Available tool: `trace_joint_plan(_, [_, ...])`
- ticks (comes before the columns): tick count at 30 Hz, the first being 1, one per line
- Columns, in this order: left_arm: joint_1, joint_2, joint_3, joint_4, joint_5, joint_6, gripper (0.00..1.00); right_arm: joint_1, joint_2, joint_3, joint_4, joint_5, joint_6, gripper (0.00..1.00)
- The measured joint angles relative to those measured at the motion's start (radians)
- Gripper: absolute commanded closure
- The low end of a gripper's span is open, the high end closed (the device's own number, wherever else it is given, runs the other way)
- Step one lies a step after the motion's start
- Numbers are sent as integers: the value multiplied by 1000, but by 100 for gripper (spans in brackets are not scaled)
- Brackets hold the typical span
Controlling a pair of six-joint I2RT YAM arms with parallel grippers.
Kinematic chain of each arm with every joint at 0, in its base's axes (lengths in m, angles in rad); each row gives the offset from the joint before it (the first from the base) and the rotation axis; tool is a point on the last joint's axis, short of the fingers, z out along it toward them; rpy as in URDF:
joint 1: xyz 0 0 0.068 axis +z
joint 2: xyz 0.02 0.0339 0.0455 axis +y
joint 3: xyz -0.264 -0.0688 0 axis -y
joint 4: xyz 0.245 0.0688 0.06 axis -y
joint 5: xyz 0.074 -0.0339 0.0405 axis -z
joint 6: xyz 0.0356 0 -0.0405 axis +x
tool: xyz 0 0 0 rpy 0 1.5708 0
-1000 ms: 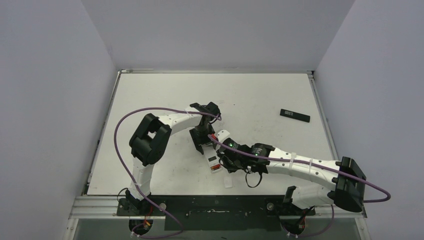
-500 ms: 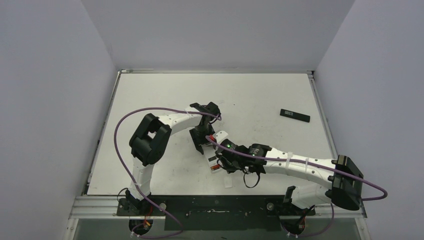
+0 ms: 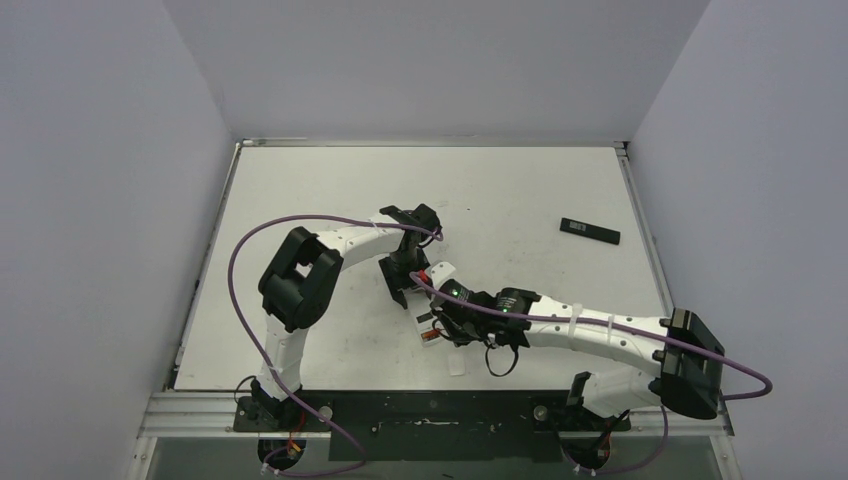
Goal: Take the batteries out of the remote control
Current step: Unload the battery from the remote control.
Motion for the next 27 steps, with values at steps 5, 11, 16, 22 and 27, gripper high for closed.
trace_joint_plan(5, [0,0,0,0,0,0,100,5,9,0,0,4,0,95])
trace_joint_plan(11, [0,0,0,0,0,0,100,12,11,0,0,13,0,95])
trace_joint_plan(16, [0,0,0,0,0,0,100,16,11,0,1,14,4,95])
trace_joint_plan(22, [0,0,0,2,1,1,100,18,10,0,16,13,15,95])
trace_joint_plan(27, [0,0,0,2,0,2,100,19,3,-2,69,-19,27,95])
